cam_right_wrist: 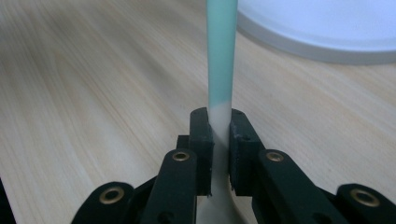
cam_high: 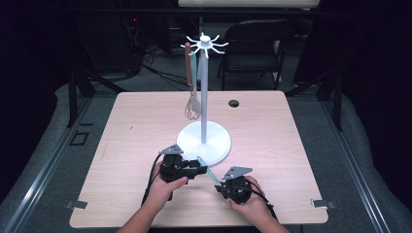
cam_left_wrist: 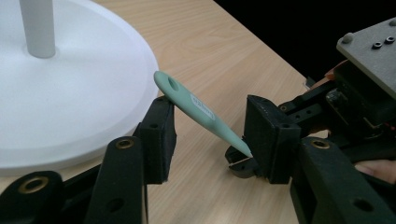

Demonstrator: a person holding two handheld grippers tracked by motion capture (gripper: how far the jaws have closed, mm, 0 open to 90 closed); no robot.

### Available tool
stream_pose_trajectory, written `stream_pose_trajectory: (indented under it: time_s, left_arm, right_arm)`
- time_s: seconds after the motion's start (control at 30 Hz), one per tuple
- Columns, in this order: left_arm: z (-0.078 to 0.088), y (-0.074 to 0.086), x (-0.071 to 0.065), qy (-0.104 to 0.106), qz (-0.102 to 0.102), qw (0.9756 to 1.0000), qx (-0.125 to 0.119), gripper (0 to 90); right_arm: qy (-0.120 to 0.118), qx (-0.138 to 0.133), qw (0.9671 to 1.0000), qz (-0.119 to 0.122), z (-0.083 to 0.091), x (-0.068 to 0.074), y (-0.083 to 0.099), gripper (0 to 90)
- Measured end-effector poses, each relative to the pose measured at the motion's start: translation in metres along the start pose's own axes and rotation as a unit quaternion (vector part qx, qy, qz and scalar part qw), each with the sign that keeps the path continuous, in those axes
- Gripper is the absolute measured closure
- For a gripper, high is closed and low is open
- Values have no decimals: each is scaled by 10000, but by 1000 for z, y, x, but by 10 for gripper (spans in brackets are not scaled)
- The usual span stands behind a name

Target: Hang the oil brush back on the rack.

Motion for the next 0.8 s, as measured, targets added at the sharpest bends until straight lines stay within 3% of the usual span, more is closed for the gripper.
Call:
stream_pose_trajectory:
  time_s: [0.13, 0.43, 0.53, 0.8]
  left_arm:
    - [3, -3, -6, 13, -90, 9999, -59, 640]
    - [9, -12, -21, 115, -295, 9990, -314, 734]
    - [7, -11, -25, 111, -360, 9988, -307, 735]
    - [-3, -5, -26, 82, -381, 9991, -184, 747]
  right_arm:
    - [15, -174, 9998, 14, -1, 2, -6, 822]
    - [21, -650, 9979, 26, -1, 5, -19, 822]
    - [-37, -795, 9968, -62, -1, 5, -21, 822]
    - [-4, -873, 9961, -87, -1, 4, -21, 822]
Point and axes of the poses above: each handheld gripper's, and its own axes: z roughly backward along the jaws, y roughly out of its underside, x roughly to its left, the point moved 3 cm from there along -z, roughly forward along the jaws, and after that the axes turned 3 degrees about z, right-handed, at the moved point
